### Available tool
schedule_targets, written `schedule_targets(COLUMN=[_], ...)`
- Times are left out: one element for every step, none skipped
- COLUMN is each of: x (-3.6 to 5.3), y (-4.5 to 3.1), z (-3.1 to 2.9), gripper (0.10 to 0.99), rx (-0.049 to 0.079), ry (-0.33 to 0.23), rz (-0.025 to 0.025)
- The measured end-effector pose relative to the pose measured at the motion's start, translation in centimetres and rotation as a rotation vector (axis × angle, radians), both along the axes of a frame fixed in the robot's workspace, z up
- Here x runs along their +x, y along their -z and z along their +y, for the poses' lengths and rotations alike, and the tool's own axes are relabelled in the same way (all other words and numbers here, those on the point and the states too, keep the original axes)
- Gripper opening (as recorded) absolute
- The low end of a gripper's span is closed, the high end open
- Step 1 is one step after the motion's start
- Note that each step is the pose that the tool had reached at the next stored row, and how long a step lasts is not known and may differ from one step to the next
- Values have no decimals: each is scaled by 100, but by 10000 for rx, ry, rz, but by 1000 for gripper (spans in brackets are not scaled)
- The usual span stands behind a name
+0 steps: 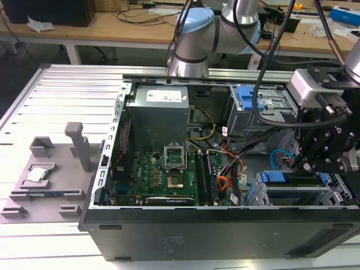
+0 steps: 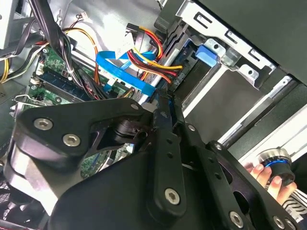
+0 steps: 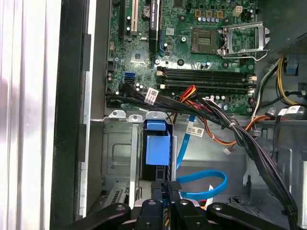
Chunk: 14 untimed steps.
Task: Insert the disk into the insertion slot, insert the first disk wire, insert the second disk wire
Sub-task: 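Insert the second disk wire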
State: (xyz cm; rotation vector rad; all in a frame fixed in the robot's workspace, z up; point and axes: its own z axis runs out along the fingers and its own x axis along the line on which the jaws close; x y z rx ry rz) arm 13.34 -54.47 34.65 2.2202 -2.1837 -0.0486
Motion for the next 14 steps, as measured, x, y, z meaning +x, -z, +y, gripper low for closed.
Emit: schedule_targets(x=[1, 1, 1, 1, 2, 2, 3, 3, 4, 3, 4, 4, 3, 4], y=[7, 11, 15, 21, 23, 26, 29, 31, 31, 31, 30, 29, 28, 26], z=[0, 0, 0, 0, 0, 0, 0, 0, 1, 1, 1, 1, 1, 1], gripper=[161, 161, 161, 161, 161, 161, 161, 161, 161, 161, 161, 161, 161, 161], rx=[0, 2, 1, 0, -2, -2, 3, 9, 10, 12, 14, 16, 17, 24], ry=[-1, -1, -2, -2, -1, -2, -2, -1, -1, -2, -1, -1, -1, -2], rz=[0, 0, 0, 0, 0, -1, 0, 0, 0, 0, -1, -1, 0, 0])
